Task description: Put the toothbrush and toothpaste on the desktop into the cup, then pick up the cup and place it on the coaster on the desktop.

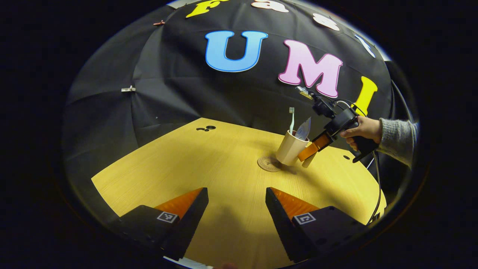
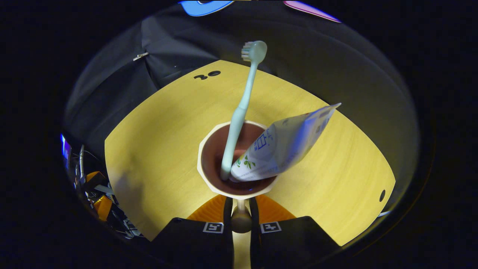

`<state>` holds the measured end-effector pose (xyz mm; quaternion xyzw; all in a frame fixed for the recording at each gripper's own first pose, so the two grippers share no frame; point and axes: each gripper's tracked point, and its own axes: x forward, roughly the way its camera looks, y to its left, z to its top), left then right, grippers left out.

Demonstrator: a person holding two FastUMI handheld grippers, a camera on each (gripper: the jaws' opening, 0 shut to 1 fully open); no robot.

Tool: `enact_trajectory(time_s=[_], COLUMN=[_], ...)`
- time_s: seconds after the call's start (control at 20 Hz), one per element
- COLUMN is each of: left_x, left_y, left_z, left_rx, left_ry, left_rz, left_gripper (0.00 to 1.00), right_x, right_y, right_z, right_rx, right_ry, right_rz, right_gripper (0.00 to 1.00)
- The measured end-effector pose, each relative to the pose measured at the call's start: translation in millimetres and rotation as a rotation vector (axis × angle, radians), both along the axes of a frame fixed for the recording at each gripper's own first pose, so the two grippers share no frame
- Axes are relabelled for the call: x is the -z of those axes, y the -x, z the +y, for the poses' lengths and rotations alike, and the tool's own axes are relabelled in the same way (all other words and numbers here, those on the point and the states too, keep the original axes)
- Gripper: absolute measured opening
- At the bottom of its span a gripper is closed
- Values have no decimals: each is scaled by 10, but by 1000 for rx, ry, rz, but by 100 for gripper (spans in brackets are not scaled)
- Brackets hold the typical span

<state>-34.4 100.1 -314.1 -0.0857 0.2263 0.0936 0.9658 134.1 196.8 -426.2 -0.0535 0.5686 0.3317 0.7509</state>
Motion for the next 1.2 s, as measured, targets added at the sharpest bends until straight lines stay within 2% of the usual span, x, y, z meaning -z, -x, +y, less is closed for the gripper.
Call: enact_trajectory(time_s=[0.3, 0.75, 1.1, 1.15, 1.2], left_x=[75, 164, 83, 78, 63], left_y=[43, 12, -51, -55, -54], left_z=[213, 377, 375, 375, 383], left_rx=[-19, -31, -23, -21, -21], left_ry=[23, 61, 51, 48, 46], left_rz=[11, 8, -7, -7, -7], left_gripper=[97, 97, 97, 97, 97], right_x=[131, 123, 79, 62, 47], right_y=[-33, -2, 5, 9, 10], right_z=[321, 252, 242, 245, 239], right_rx=[-37, -39, -35, -32, -28], right_ry=[33, 96, 109, 104, 99], right_rz=[2, 14, 20, 16, 17], right_gripper=[20, 20, 28, 22, 34])
